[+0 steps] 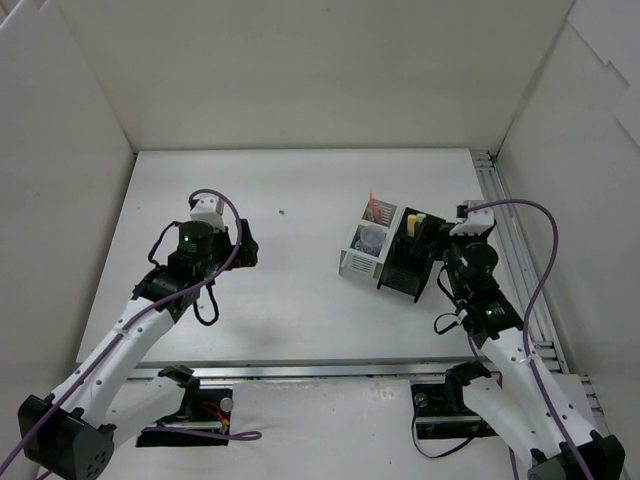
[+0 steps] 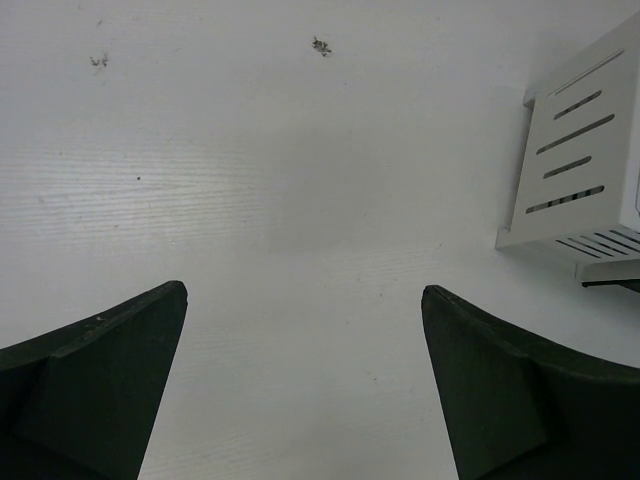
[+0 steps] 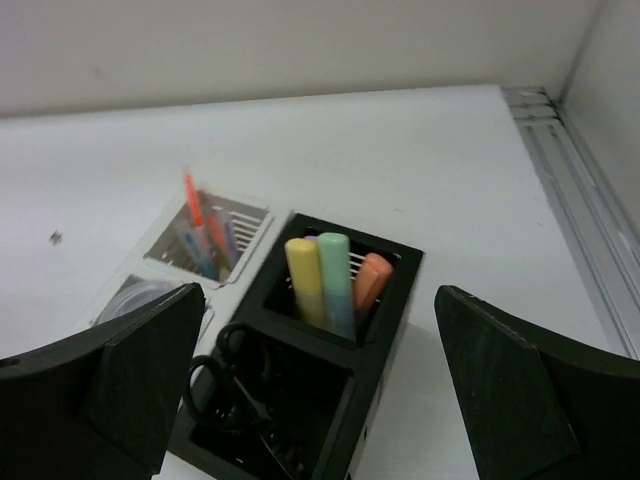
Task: Sort the stationery into containers
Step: Reset both arms
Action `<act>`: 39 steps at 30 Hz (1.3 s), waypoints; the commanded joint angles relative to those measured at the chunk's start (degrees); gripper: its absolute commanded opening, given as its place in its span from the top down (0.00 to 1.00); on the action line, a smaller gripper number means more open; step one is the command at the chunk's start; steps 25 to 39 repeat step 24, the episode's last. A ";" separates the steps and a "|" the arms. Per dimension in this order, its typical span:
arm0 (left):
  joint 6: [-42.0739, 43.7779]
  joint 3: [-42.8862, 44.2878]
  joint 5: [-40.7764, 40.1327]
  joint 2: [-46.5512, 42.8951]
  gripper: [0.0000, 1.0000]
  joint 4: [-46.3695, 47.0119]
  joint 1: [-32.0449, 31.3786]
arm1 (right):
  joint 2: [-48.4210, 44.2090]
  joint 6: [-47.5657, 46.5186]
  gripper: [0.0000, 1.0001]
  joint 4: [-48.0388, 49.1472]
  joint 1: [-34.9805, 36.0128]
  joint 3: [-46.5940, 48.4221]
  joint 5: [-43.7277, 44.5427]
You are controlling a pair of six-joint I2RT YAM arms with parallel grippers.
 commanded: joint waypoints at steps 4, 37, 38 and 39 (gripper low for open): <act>-2.63 4.42 -6.34 -2.31 0.01 -5.11 0.98 | -1.28 20.13 0.02 -18.66 -0.36 7.66 28.35; 0.45 1.79 -15.14 -11.98 0.00 -2.82 3.09 | -10.68 25.32 0.02 -27.02 -0.54 6.97 32.40; 0.45 1.79 -15.14 -11.98 0.00 -2.82 3.09 | -10.68 25.32 0.02 -27.02 -0.54 6.97 32.40; 0.45 1.79 -15.14 -11.98 0.00 -2.82 3.09 | -10.68 25.32 0.02 -27.02 -0.54 6.97 32.40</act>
